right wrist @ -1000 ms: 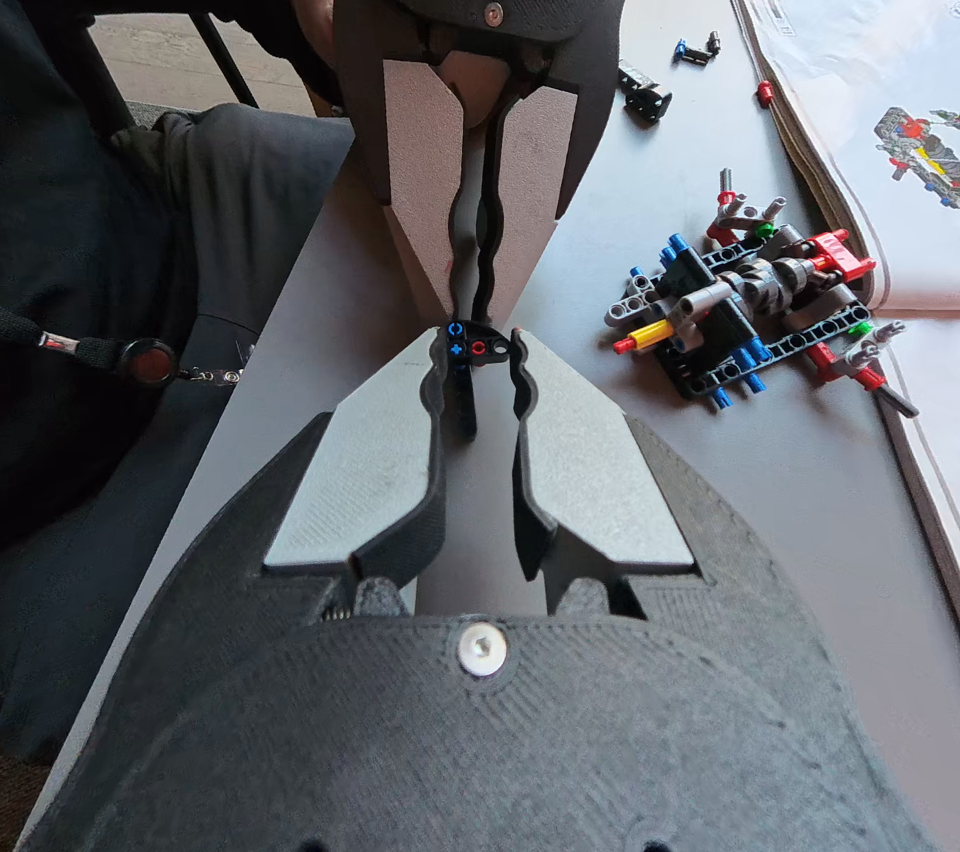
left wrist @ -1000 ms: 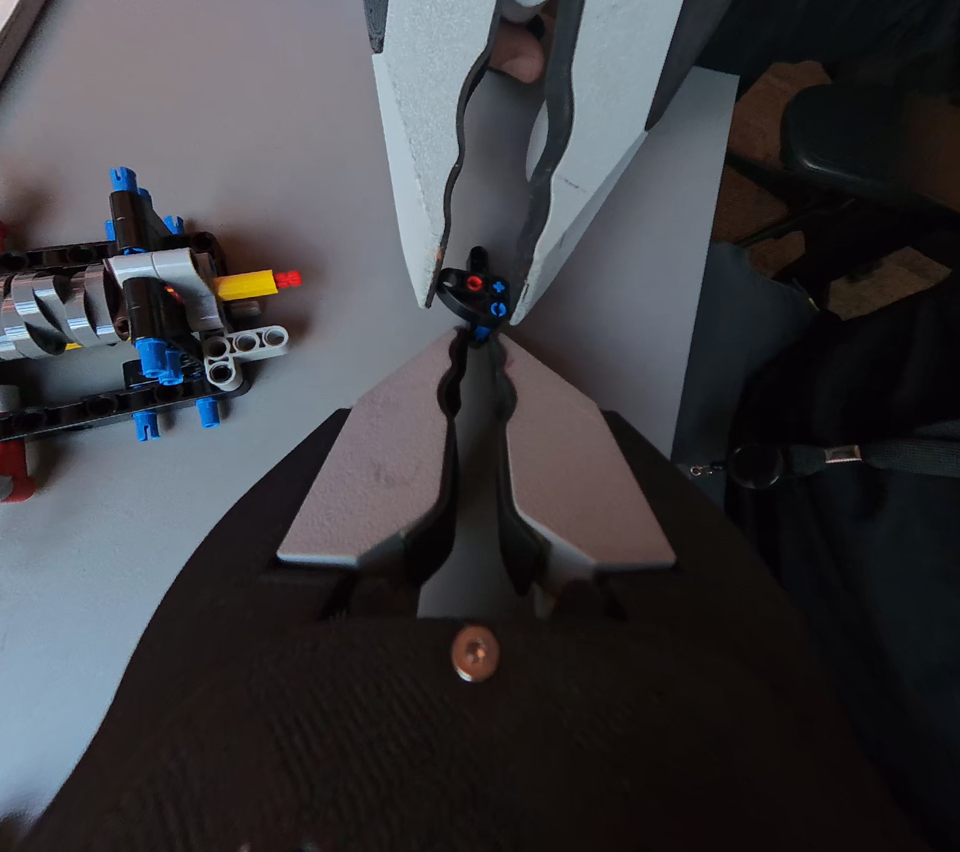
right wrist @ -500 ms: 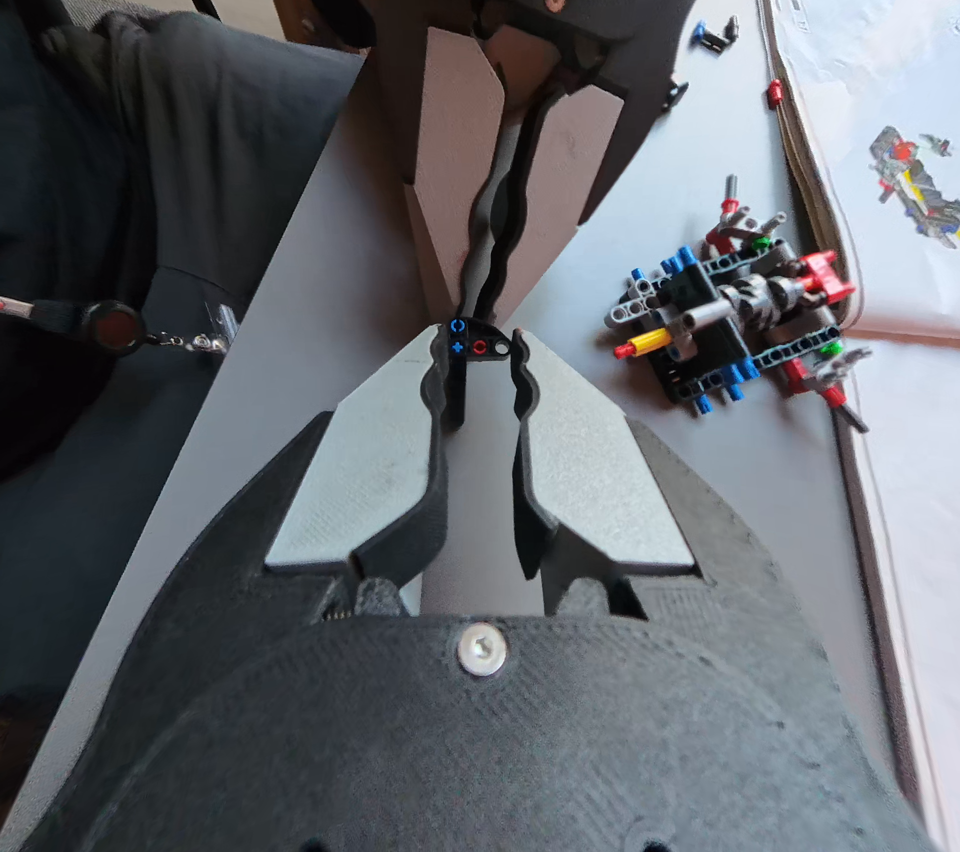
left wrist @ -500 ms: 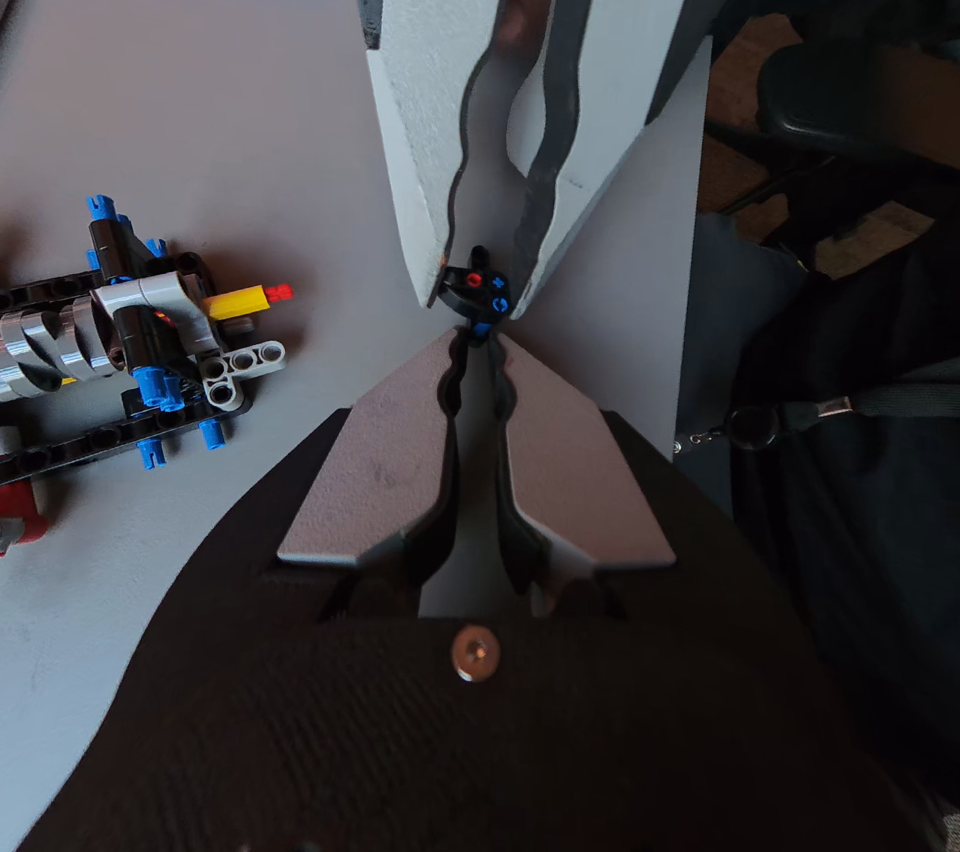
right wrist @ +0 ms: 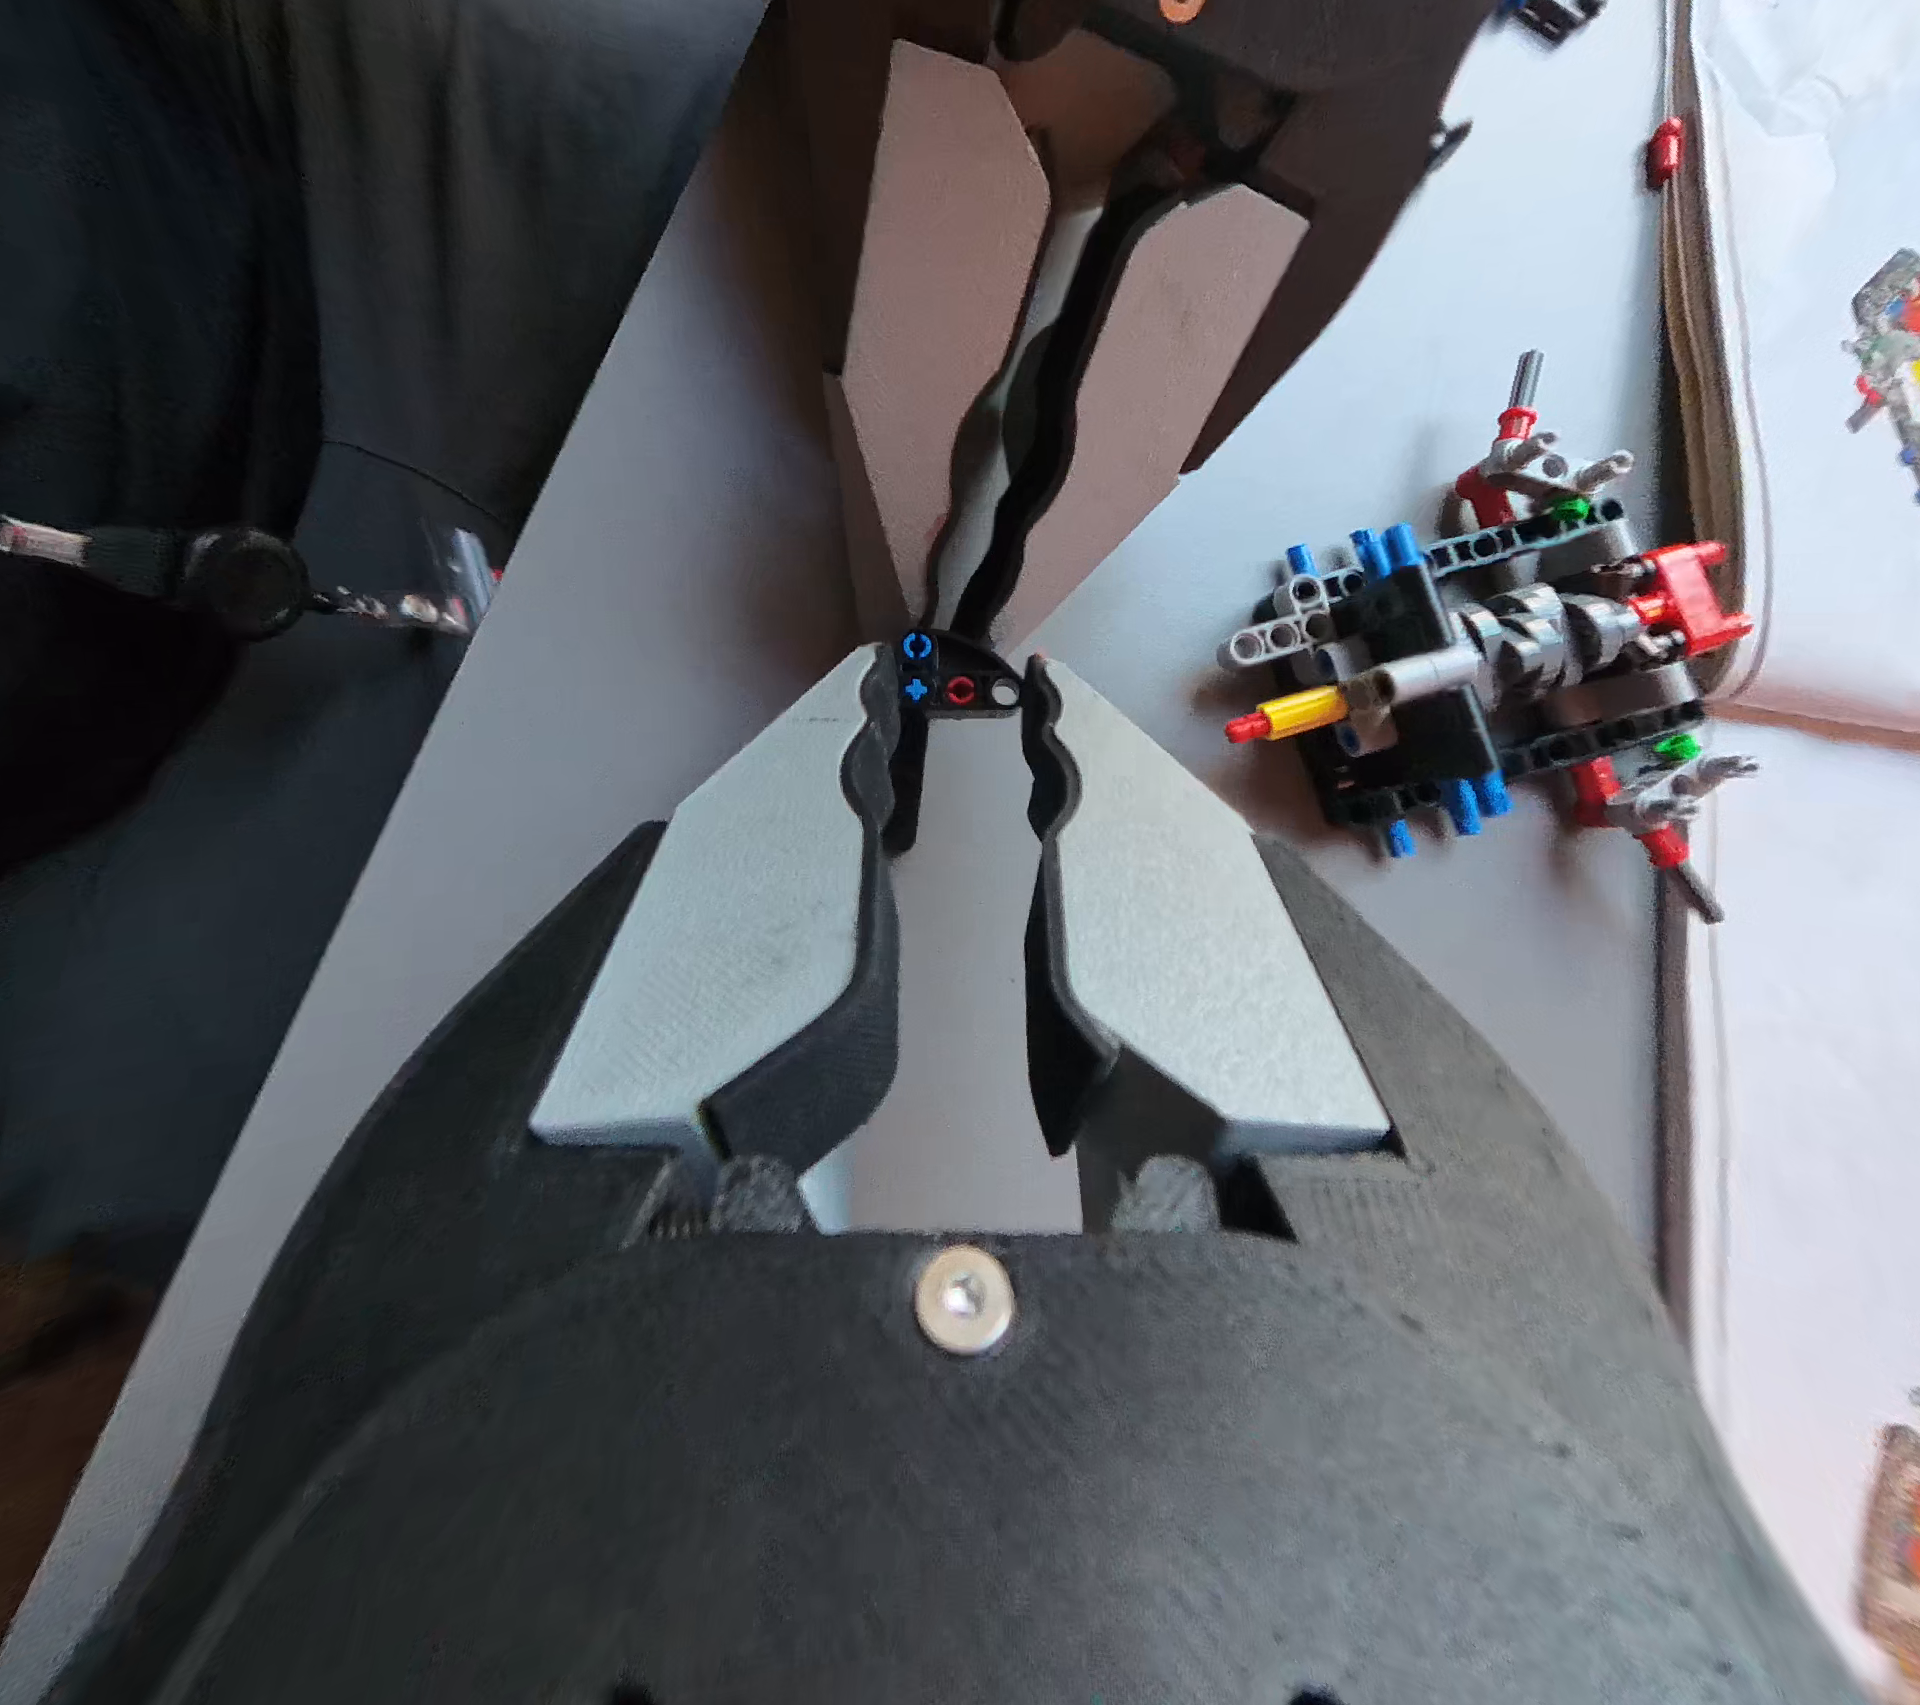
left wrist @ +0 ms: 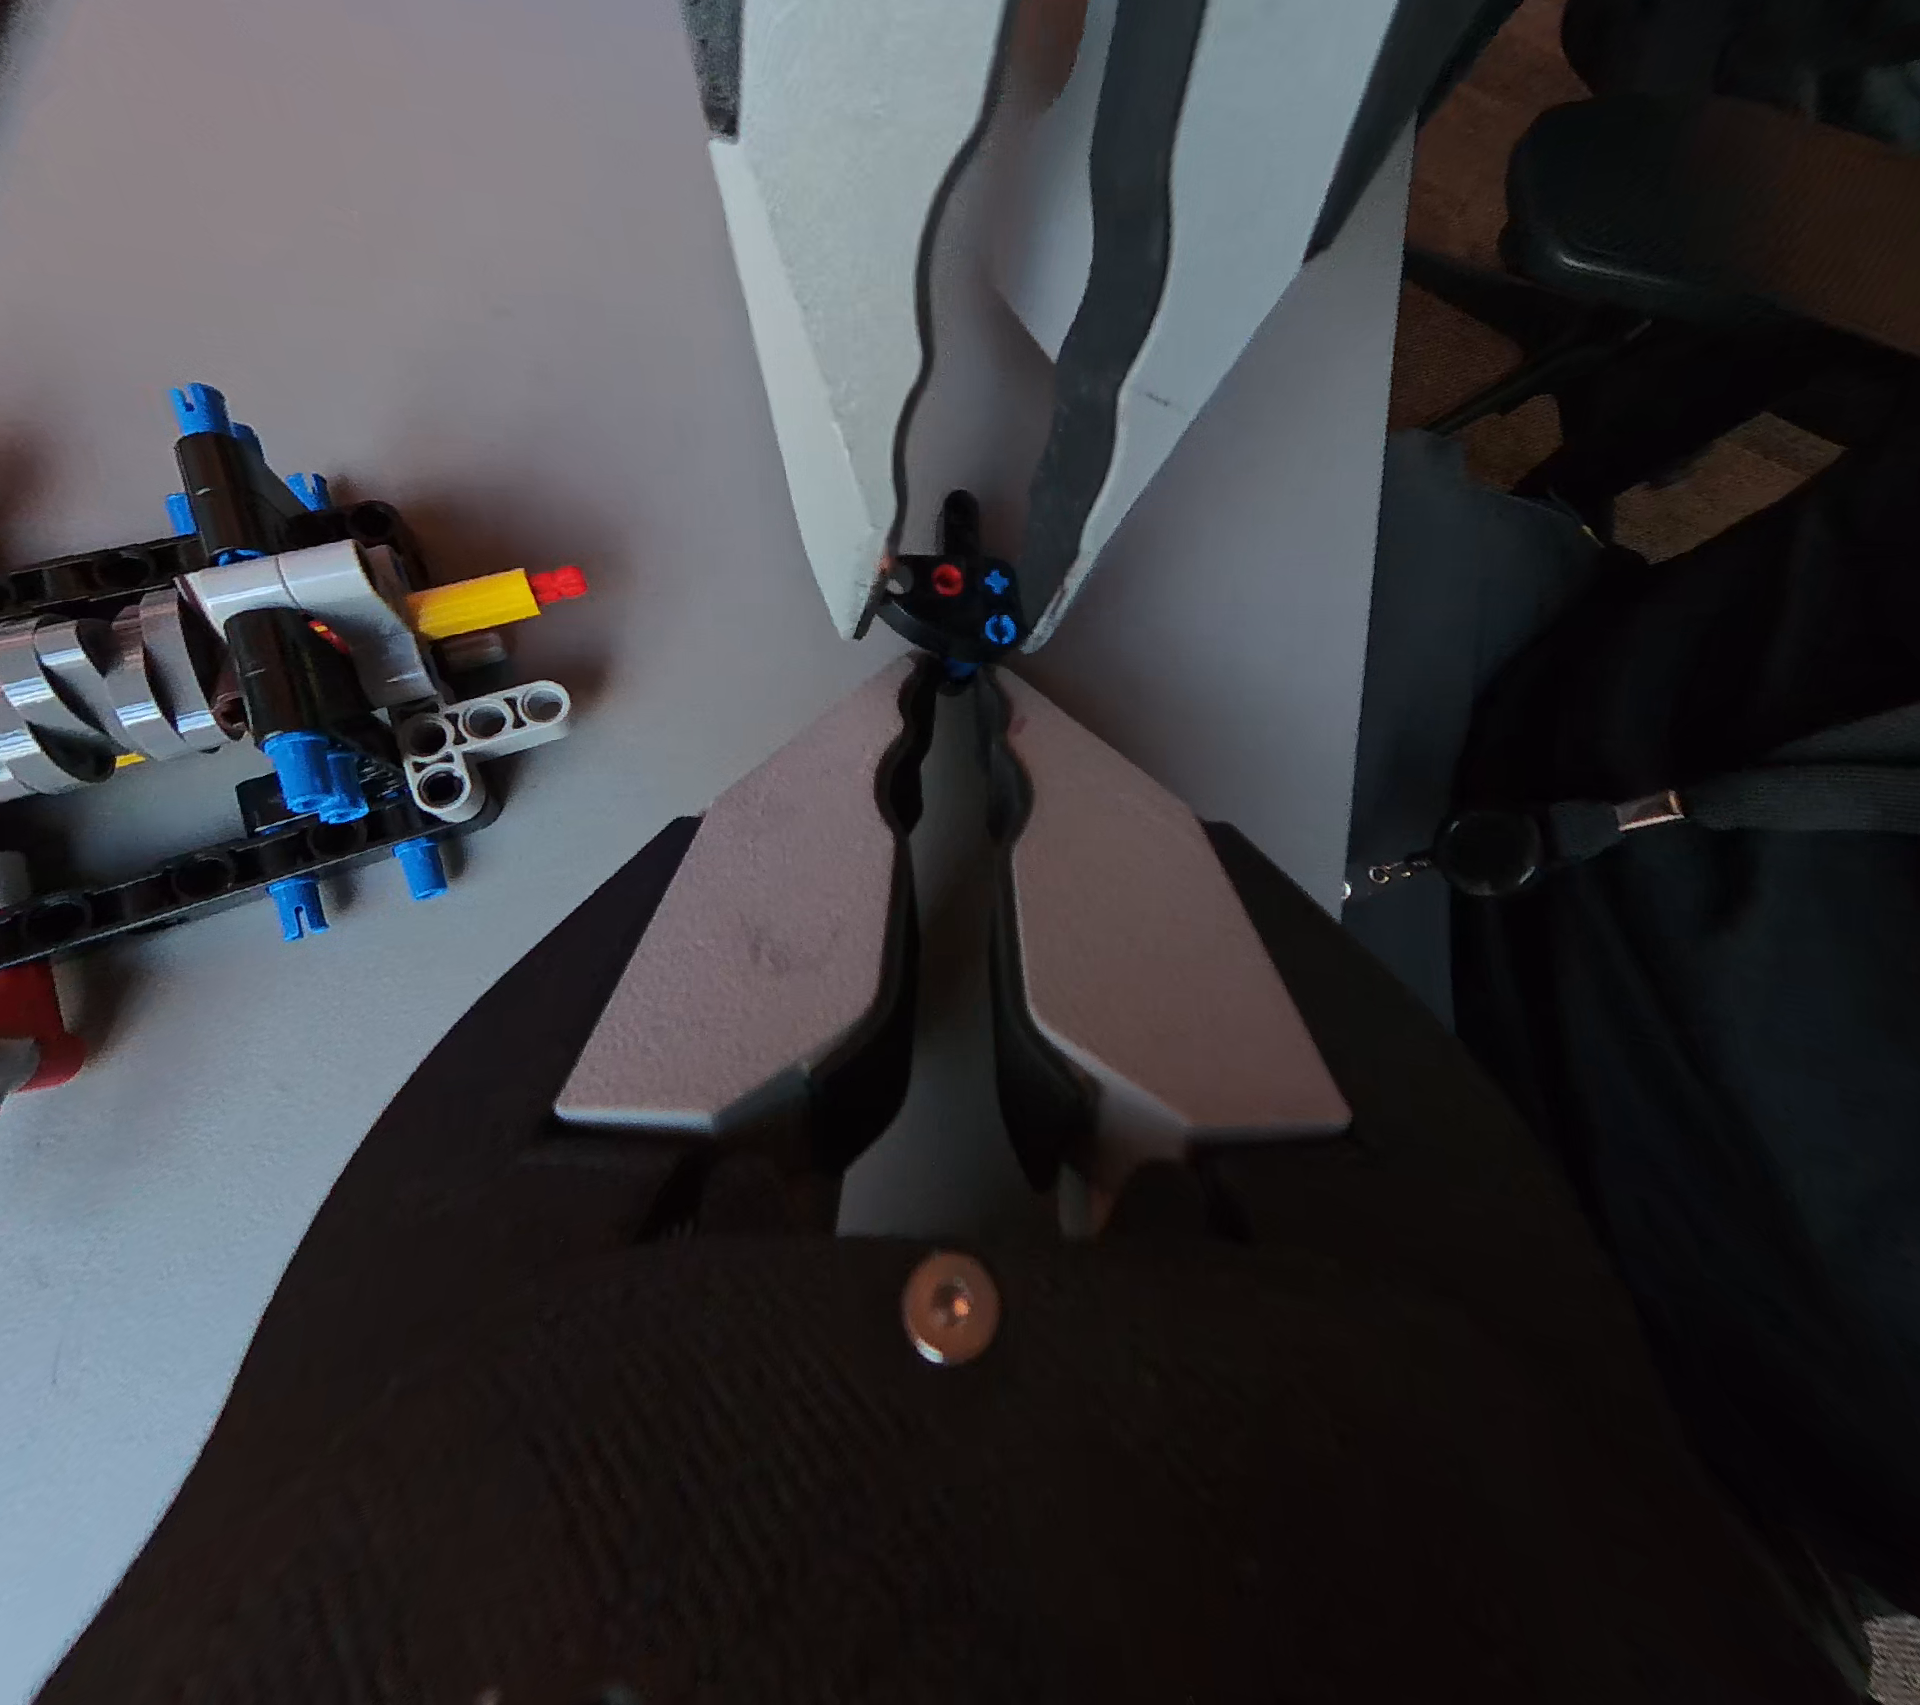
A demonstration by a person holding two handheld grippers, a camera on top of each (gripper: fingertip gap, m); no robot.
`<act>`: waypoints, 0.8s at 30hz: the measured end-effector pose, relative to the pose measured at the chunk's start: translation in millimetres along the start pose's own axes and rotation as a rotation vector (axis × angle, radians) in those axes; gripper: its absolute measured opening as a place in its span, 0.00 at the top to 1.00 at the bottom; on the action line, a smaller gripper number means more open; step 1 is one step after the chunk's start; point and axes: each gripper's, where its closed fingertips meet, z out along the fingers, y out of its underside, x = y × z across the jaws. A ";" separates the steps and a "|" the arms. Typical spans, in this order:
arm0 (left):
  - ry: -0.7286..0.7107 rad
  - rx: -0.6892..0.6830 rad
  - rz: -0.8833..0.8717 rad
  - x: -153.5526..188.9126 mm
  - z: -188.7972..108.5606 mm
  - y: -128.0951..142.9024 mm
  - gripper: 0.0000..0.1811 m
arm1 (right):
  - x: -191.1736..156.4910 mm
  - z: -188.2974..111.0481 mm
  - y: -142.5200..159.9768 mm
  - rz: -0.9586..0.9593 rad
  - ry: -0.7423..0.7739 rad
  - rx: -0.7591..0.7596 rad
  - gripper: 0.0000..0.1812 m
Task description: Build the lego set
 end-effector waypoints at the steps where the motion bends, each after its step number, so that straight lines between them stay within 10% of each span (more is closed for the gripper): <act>1: 0.003 0.000 -0.003 0.0 -0.1 0.0 0.97 | 0.6 0.0 0.5 0.043 -0.023 0.023 0.88; 24: 0.015 0.023 -0.086 -0.9 -0.1 -3.4 0.93 | 4.1 -10.2 11.5 0.120 0.012 0.072 0.88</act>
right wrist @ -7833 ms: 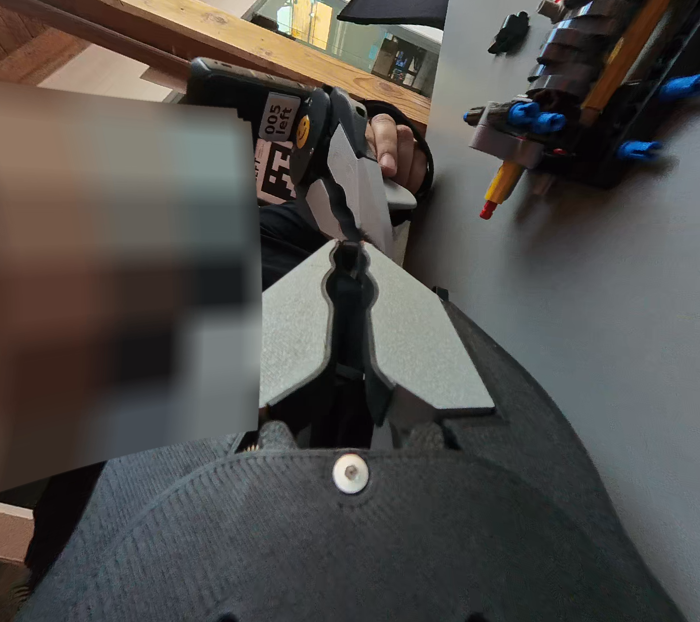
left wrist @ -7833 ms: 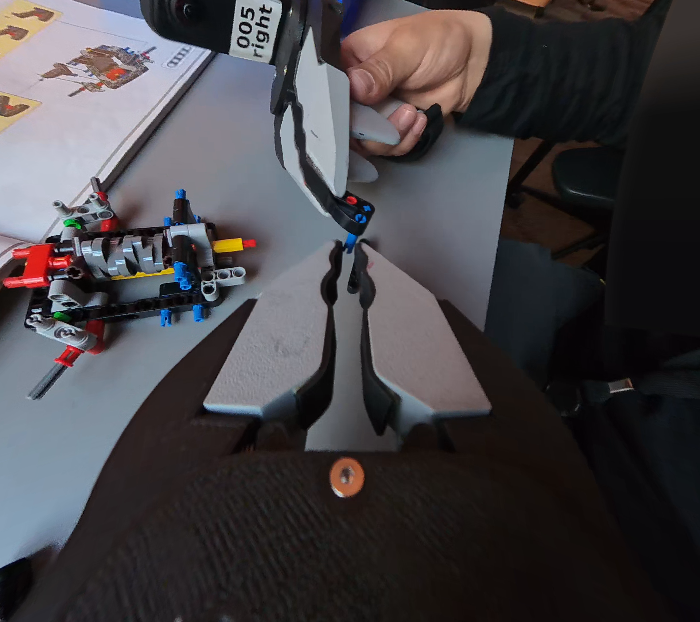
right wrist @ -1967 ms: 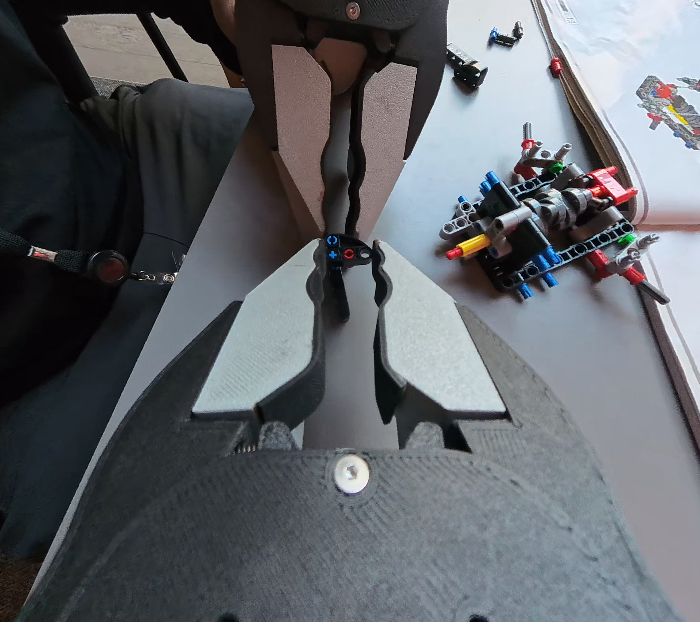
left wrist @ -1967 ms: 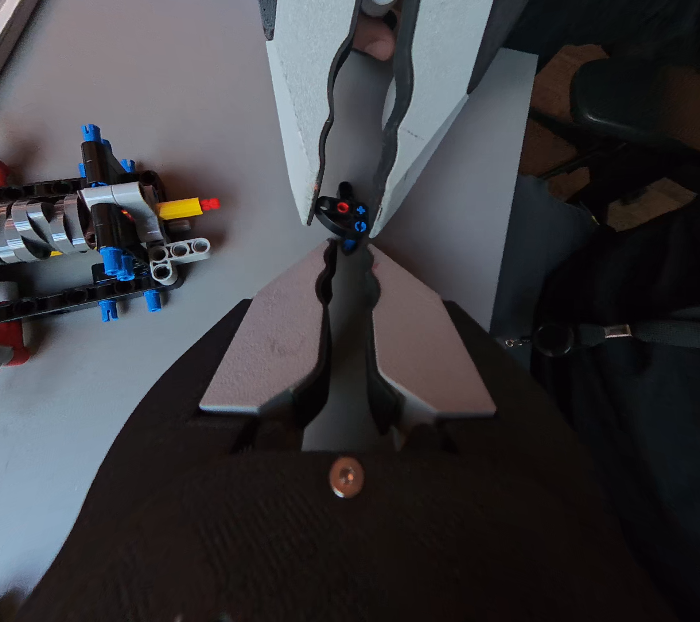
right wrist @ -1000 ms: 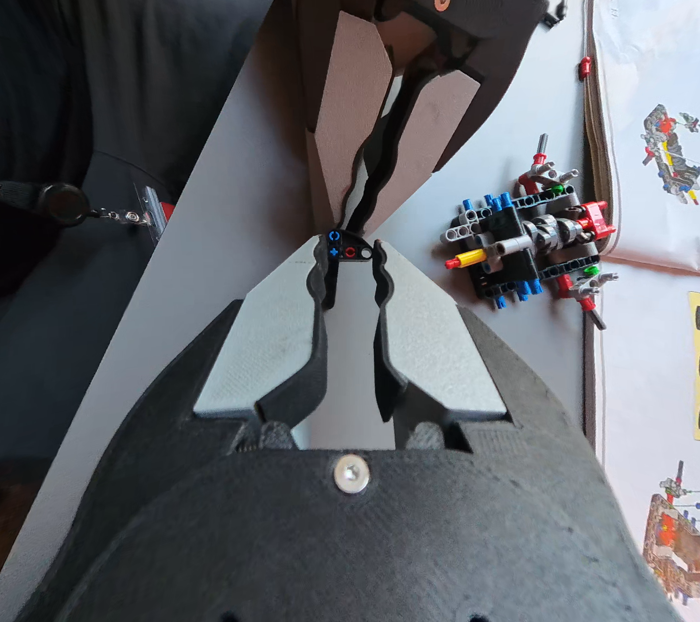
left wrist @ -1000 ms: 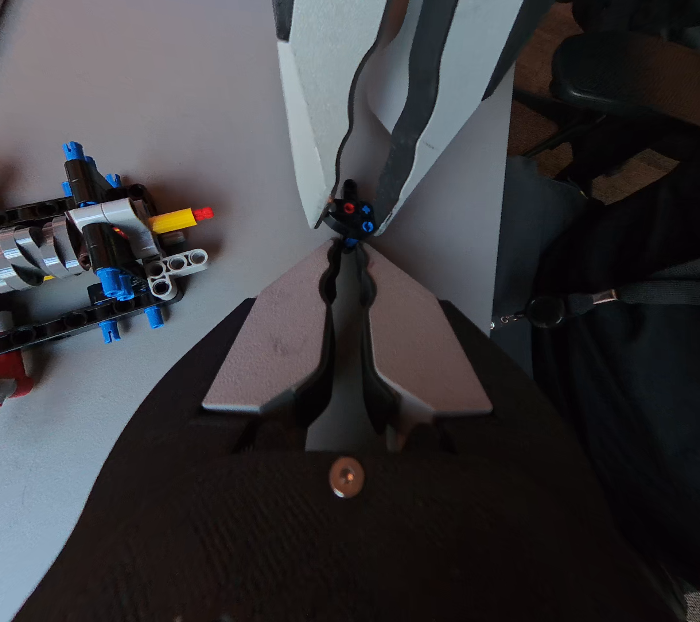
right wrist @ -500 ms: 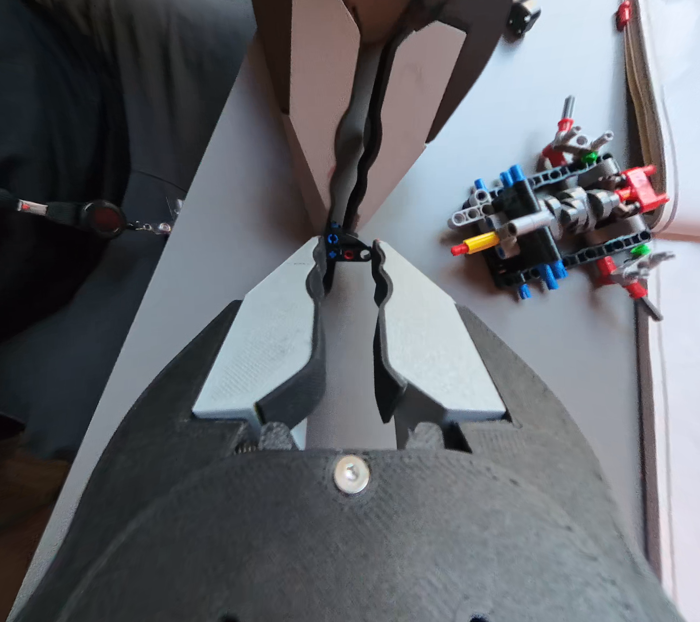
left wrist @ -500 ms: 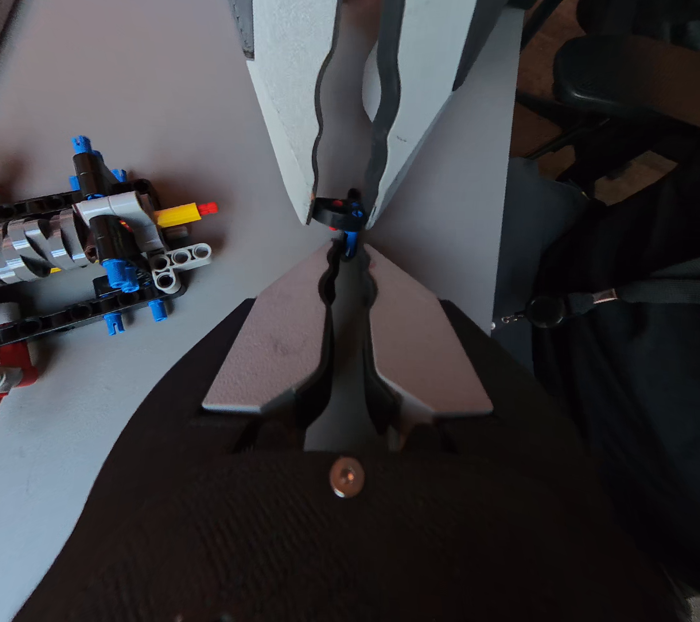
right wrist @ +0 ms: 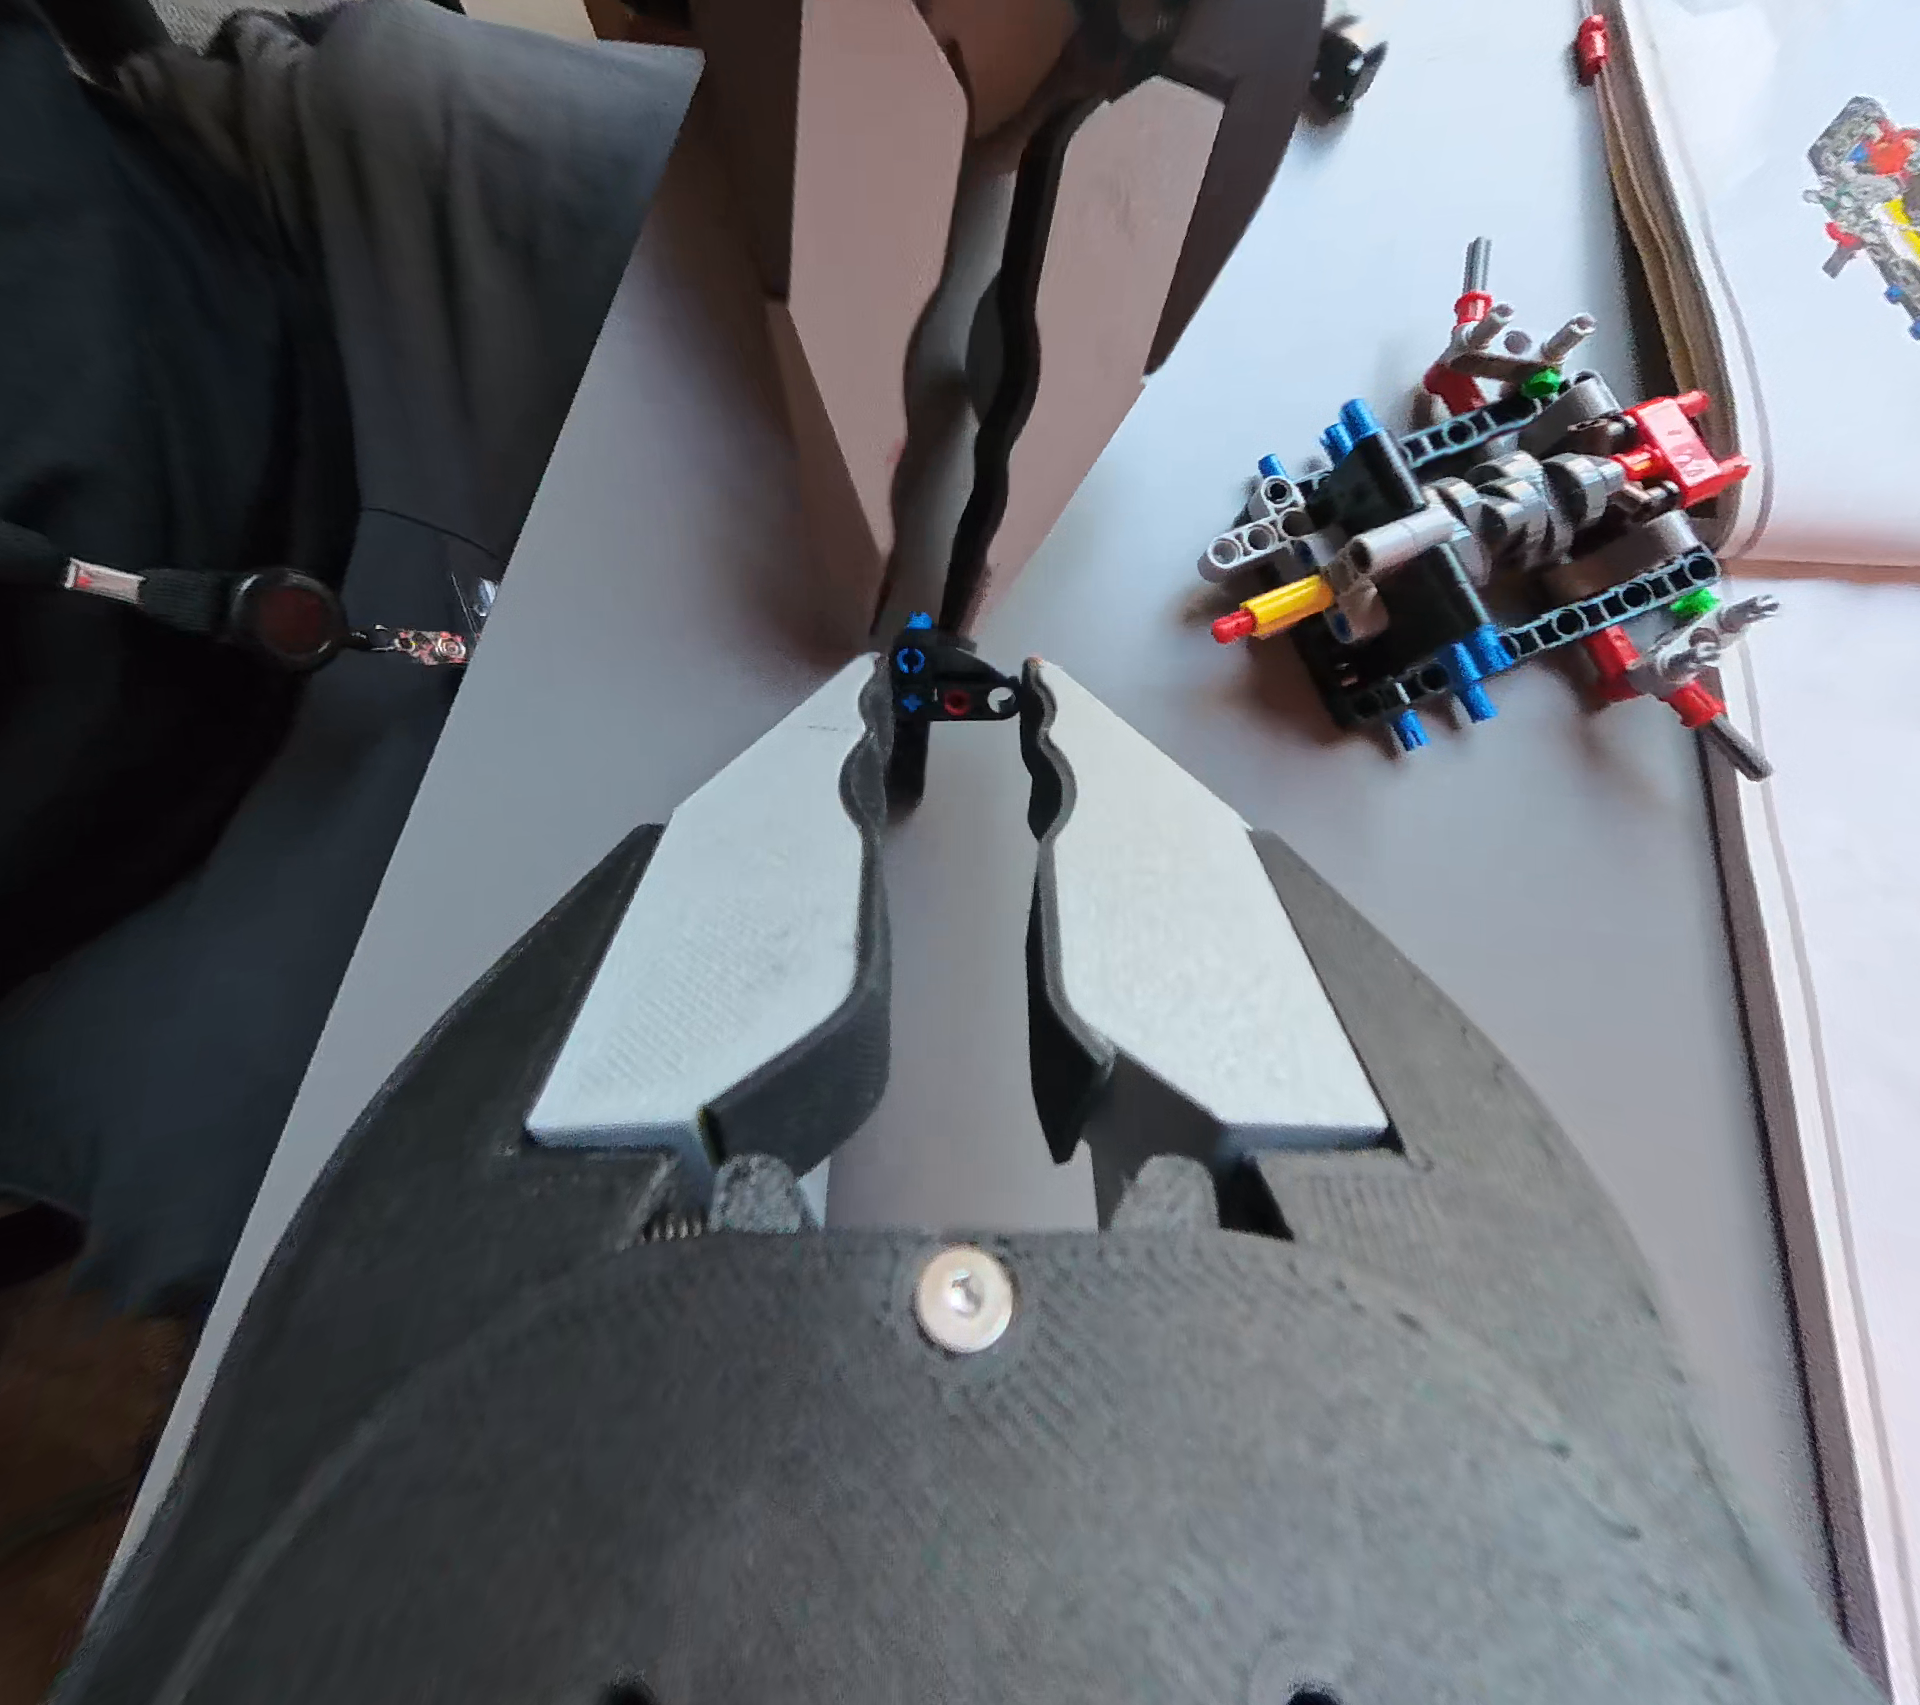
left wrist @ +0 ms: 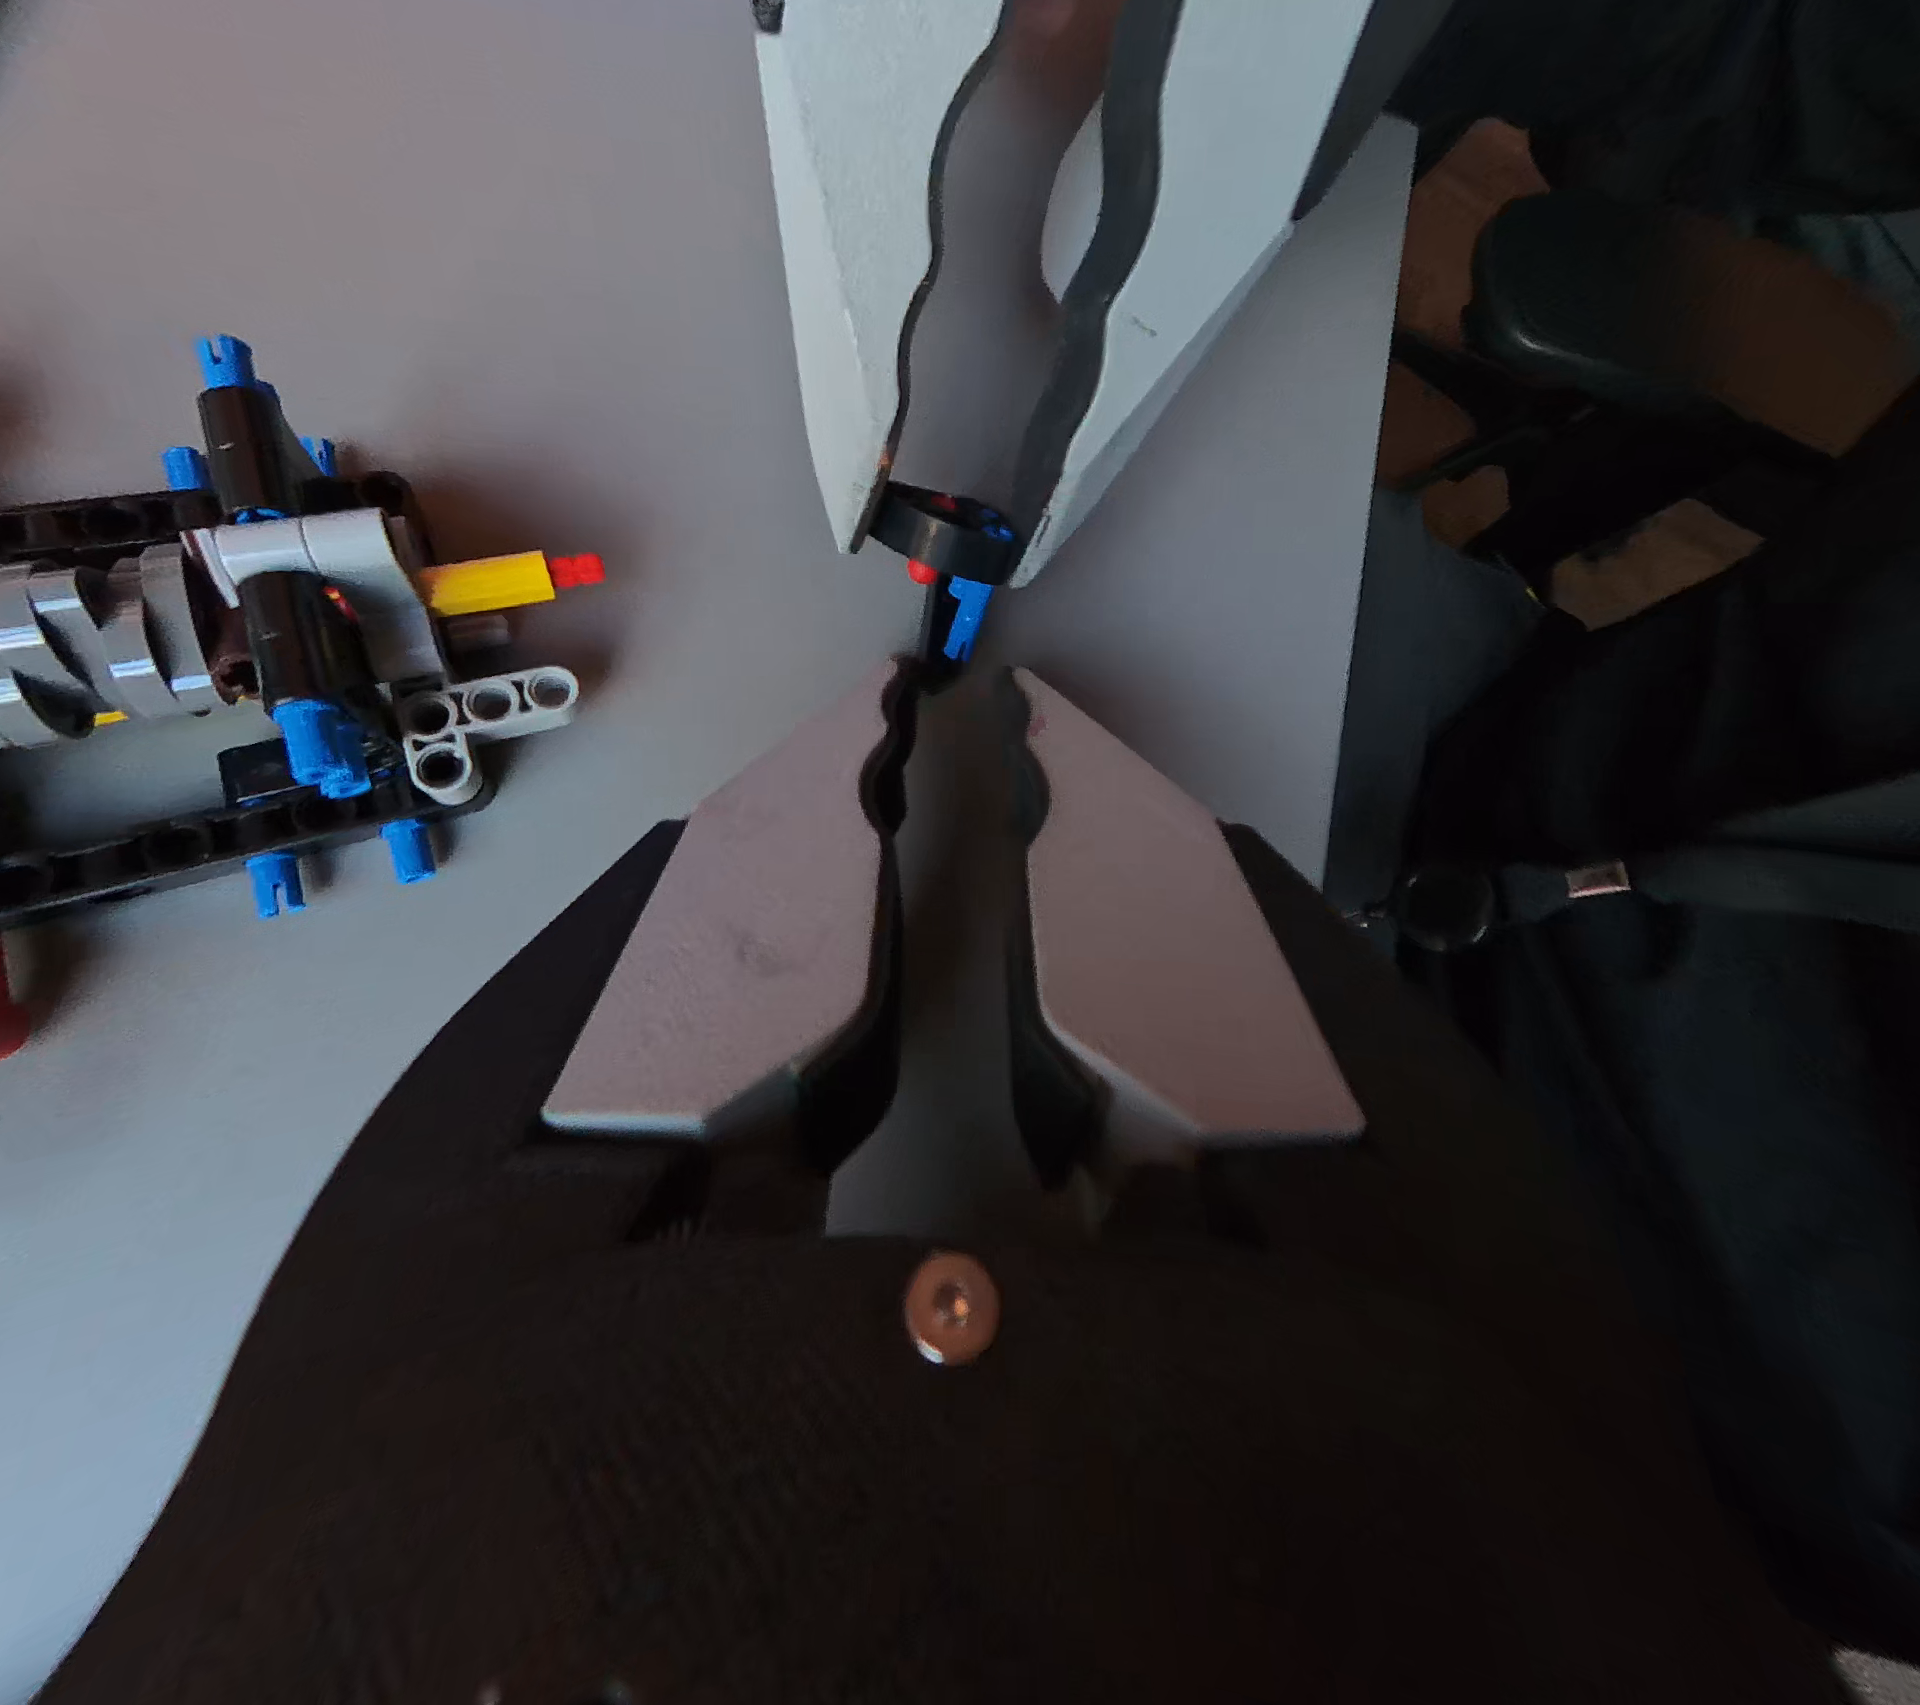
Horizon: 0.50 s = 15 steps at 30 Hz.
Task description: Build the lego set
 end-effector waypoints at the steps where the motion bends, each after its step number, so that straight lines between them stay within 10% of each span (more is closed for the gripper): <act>1: 0.006 -0.006 -0.007 -0.1 1.3 0.0 0.97 | 0.5 -1.1 -1.0 0.005 0.000 0.011 0.88; 15: 0.060 -0.036 0.000 0.3 -12.1 4.4 0.98 | 5.5 -6.4 12.8 0.144 -0.027 0.040 0.88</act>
